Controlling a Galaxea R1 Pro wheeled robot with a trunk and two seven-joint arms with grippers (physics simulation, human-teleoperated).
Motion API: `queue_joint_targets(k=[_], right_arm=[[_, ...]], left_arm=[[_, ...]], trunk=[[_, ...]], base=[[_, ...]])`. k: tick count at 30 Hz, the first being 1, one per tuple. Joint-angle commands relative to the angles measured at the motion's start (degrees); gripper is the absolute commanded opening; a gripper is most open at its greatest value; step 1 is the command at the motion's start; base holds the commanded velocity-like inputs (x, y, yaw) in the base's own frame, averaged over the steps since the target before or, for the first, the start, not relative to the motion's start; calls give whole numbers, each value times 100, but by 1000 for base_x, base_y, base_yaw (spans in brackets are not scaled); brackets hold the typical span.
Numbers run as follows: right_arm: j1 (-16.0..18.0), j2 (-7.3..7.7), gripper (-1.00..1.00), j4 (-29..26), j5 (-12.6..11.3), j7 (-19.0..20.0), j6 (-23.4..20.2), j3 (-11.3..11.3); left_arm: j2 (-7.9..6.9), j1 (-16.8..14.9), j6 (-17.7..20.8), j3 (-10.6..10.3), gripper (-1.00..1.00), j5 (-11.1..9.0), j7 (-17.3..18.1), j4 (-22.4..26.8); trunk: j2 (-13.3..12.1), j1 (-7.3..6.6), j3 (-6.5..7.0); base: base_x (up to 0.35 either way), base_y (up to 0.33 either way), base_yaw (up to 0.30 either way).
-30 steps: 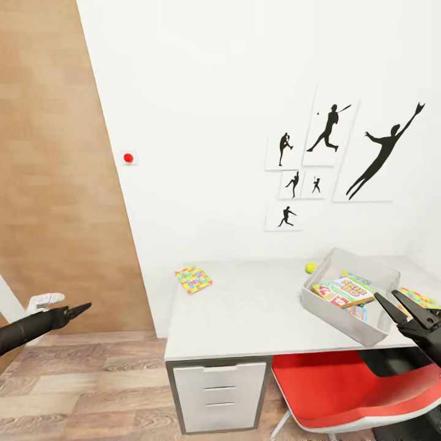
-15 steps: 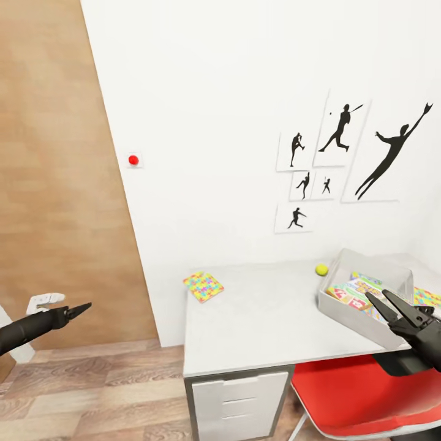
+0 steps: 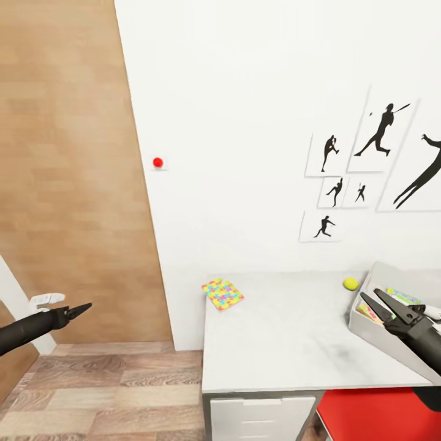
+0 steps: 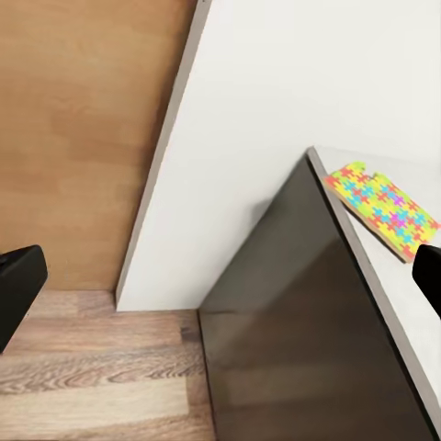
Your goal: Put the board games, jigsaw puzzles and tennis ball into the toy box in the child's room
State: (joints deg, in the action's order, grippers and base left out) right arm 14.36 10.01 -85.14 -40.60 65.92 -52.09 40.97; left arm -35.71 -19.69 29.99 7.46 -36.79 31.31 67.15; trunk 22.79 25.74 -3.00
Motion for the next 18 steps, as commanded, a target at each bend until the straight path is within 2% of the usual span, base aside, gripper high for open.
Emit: queue_joint_targets(k=[1,13,18], right_arm=[[5,1,100,-1,-9,-9,-29,-7],[5,1,100,4,-9,-175,-23,-245],[5,1,100,-1,-9,-559,-21,-443]], left_arm=[[1,-8,50,3,100,-40,6,0],[25,-9,104,-22,100,-60,8,18],[104,-8,246,-31,100,-64,5,45]], trunk=[[13,5,-12],[13,5,-7],[13,5,-7]], base=[[48,-8,128],[12,-2,33],[1,0,3]])
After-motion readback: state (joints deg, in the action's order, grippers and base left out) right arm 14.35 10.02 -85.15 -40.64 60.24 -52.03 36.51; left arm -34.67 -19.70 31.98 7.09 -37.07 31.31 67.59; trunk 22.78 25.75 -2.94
